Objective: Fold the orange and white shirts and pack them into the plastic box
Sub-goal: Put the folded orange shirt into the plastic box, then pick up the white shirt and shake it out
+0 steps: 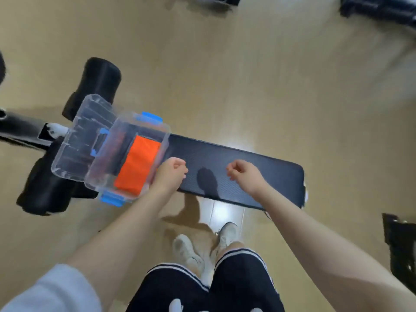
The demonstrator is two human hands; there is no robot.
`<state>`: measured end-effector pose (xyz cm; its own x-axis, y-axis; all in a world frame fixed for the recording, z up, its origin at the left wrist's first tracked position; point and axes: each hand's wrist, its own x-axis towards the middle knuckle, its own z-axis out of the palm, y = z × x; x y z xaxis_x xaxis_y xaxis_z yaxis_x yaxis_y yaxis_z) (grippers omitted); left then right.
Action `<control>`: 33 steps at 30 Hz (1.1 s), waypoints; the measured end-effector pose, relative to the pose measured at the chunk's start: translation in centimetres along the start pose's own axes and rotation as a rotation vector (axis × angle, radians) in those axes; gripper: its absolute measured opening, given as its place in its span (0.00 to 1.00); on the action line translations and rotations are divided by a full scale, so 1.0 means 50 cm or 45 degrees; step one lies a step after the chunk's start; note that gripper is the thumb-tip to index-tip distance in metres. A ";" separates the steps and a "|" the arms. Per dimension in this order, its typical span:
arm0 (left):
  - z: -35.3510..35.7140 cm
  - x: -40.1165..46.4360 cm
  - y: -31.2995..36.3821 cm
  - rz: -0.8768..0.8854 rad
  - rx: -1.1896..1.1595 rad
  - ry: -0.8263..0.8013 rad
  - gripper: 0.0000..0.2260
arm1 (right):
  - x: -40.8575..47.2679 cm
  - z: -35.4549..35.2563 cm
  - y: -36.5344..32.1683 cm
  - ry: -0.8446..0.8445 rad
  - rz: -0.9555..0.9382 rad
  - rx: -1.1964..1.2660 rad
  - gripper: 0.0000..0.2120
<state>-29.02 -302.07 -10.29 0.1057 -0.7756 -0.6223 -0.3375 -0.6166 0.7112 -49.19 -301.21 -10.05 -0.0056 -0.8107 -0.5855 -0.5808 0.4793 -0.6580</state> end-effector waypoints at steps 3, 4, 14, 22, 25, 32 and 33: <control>0.120 -0.046 0.048 0.088 0.159 -0.147 0.08 | -0.094 -0.097 0.124 0.182 0.155 0.179 0.10; 0.165 -0.064 0.063 0.107 0.215 -0.195 0.08 | -0.123 -0.124 0.167 0.246 0.203 0.264 0.10; 0.738 -0.232 0.074 0.190 0.566 -0.595 0.07 | -0.279 -0.368 0.653 0.408 0.496 0.588 0.04; 1.124 -0.230 -0.022 0.062 0.649 -0.672 0.07 | -0.222 -0.511 1.018 0.294 0.630 0.430 0.15; 1.205 -0.166 -0.103 -0.006 0.672 -0.650 0.07 | -0.140 -0.490 1.120 0.206 0.654 0.346 0.11; 1.356 0.080 -0.344 -0.008 0.795 -0.581 0.08 | 0.126 -0.297 1.357 0.183 0.597 0.304 0.11; 1.368 0.115 -0.379 0.011 0.804 -0.560 0.08 | 0.168 -0.268 1.382 0.181 0.548 0.281 0.13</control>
<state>-85.99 -285.63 -49.72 -0.2362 -0.5737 -0.7843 -0.8206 -0.3145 0.4772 -100.24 -279.41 -54.09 -0.3267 -0.5543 -0.7655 -0.3154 0.8275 -0.4645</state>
